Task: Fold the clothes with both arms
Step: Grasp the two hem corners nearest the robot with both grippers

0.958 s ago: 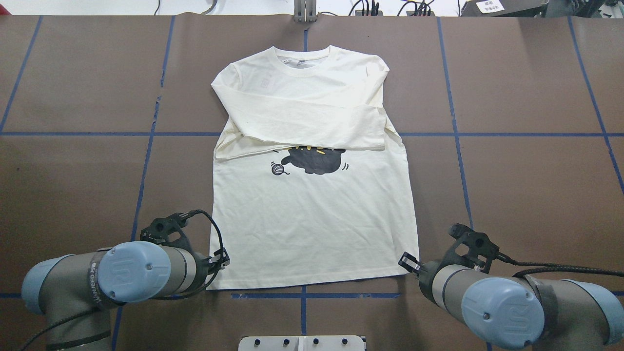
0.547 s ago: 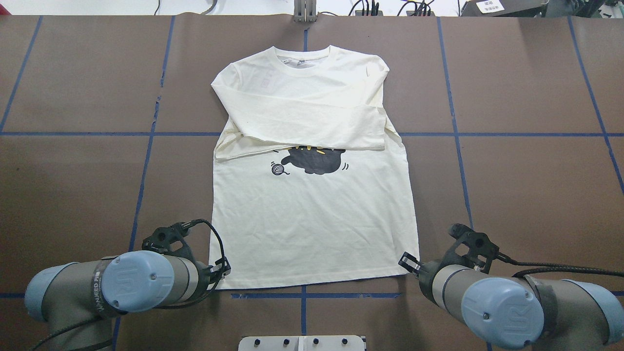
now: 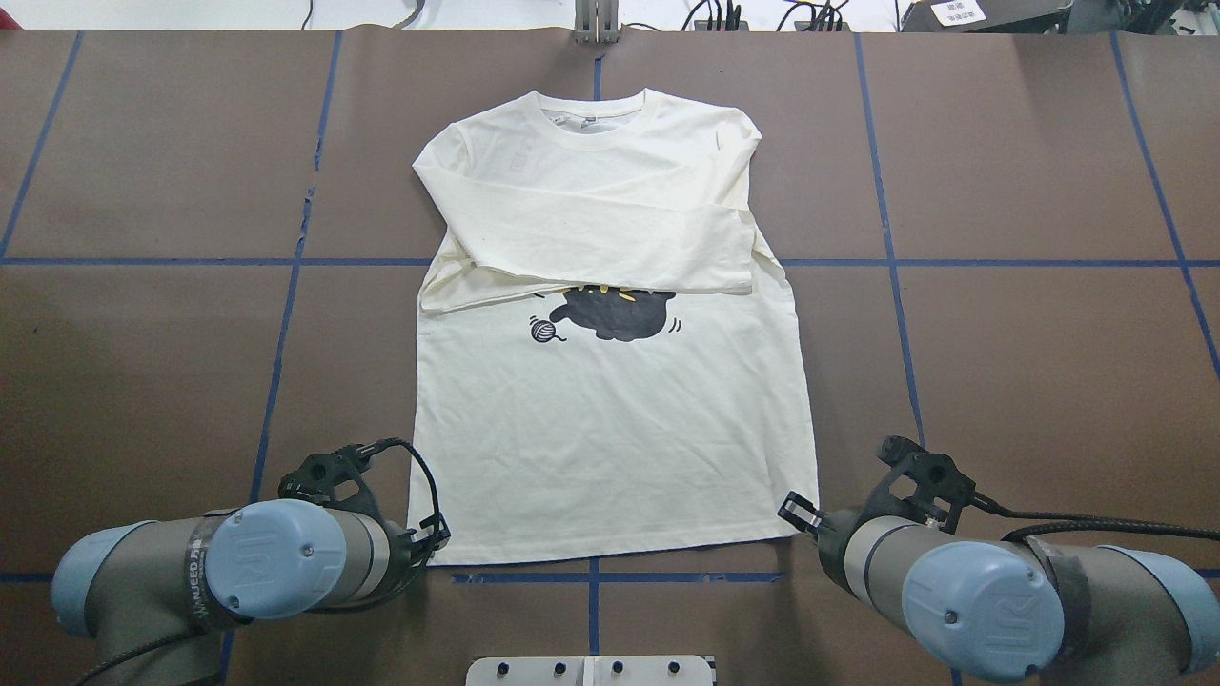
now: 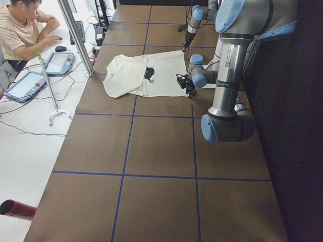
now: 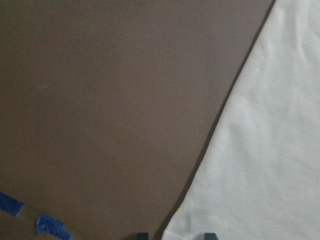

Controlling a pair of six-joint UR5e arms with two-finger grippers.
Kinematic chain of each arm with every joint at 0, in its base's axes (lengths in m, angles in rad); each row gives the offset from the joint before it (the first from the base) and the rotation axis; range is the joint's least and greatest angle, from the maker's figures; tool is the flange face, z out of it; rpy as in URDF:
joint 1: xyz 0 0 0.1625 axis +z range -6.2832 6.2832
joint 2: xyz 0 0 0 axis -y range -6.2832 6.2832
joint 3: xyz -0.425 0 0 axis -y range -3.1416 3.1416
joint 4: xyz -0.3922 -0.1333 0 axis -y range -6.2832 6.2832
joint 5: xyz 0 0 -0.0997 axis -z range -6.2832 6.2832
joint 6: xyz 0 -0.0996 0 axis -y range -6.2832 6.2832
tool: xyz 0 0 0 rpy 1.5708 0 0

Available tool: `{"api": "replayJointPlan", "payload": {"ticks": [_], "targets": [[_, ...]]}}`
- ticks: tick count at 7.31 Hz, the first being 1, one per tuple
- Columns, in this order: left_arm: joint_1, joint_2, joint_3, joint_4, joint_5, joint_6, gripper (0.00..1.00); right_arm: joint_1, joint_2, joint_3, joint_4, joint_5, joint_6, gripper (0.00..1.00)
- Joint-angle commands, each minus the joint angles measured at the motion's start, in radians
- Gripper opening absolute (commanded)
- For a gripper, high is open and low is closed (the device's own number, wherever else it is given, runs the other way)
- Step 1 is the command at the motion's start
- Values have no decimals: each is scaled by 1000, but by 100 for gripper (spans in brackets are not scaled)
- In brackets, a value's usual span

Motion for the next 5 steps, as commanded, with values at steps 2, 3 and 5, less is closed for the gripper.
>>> {"api": "replayJointPlan", "payload": {"ticks": [2,3,5], "targets": [[2,1,-2,3,-2,0,0,0,0,2,0,0,0,0],[2,1,-8,3,-2,1,0,0,0,2,0,0,0,0],[2,1,-68,48,-5,3,0,0,-1,11,0,2,0,0]]}}
